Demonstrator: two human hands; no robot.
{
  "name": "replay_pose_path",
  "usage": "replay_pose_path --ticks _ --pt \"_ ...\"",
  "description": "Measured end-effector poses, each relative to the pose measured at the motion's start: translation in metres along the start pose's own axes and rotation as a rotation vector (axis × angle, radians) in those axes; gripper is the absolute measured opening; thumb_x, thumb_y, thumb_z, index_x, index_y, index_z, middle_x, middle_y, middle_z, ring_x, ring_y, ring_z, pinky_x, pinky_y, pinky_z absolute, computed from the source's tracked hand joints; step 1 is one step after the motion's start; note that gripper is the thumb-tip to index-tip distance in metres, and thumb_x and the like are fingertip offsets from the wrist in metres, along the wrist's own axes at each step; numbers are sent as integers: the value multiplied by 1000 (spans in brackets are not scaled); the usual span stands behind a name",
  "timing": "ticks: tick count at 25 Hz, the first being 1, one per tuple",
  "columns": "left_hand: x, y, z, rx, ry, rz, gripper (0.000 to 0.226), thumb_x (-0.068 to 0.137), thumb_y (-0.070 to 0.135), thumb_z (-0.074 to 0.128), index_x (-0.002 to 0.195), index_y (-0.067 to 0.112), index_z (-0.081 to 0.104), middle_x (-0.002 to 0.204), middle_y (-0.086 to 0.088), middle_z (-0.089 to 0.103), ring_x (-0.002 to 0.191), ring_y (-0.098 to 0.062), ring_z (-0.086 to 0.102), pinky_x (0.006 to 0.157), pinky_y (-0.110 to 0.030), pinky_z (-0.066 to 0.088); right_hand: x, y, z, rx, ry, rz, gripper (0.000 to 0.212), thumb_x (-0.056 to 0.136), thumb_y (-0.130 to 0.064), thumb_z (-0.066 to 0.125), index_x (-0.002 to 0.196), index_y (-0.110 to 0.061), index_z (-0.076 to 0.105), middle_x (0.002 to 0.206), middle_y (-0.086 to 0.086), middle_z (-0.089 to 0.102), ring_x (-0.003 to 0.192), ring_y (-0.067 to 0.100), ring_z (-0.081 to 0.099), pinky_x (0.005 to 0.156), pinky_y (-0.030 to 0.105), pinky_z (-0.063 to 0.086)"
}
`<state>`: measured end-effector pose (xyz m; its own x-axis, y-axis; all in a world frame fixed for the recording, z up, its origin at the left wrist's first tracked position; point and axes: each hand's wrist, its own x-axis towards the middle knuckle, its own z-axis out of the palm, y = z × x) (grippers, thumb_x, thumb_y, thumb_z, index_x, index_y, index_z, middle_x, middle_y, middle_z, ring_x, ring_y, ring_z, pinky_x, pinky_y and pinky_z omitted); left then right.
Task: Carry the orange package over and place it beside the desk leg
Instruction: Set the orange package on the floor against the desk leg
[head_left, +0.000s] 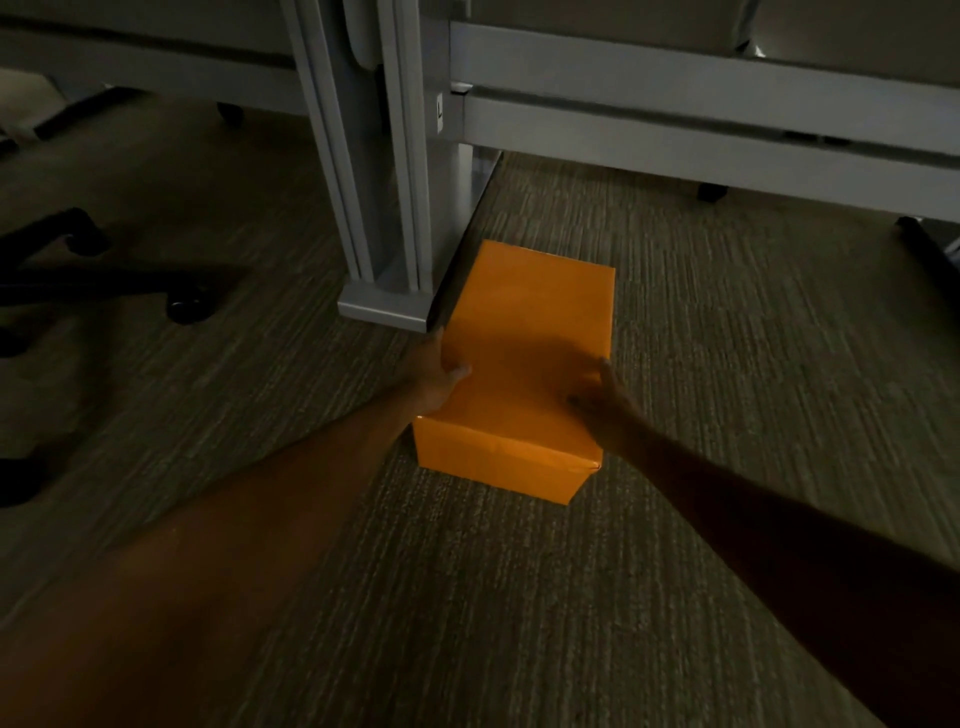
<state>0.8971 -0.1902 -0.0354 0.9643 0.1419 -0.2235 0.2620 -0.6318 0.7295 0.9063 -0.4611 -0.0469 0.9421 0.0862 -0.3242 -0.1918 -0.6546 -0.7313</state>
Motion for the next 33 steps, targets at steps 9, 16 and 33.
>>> replay_pose_path --ticks 9,16,33 --pt "-10 -11 -31 19 -33 17 77 92 39 64 157 25 24 160 -5 33 144 -28 35 116 -49 33 -5 -12 -9 -125 63 -25 90 97 -32 61 161 -25 -1 169 9 11 151 37 22 115 58 33" --pt "-18 -25 -14 -12 -71 -182 78 97 43 57 159 24 14 164 -10 22 148 -32 26 116 -47 25 9 27 -1 143 51 16 93 79 -45 68 155 -39 16 157 7 34 137 37 44 98 60 51" --pt "-27 -36 5 -474 -258 -276 93 81 40 79 151 51 18 154 0 40 132 -32 48 89 -56 56 -18 31 39 400 73 9 116 82 -43 77 157 -41 -11 167 2 11 148 34 29 108 61 41"
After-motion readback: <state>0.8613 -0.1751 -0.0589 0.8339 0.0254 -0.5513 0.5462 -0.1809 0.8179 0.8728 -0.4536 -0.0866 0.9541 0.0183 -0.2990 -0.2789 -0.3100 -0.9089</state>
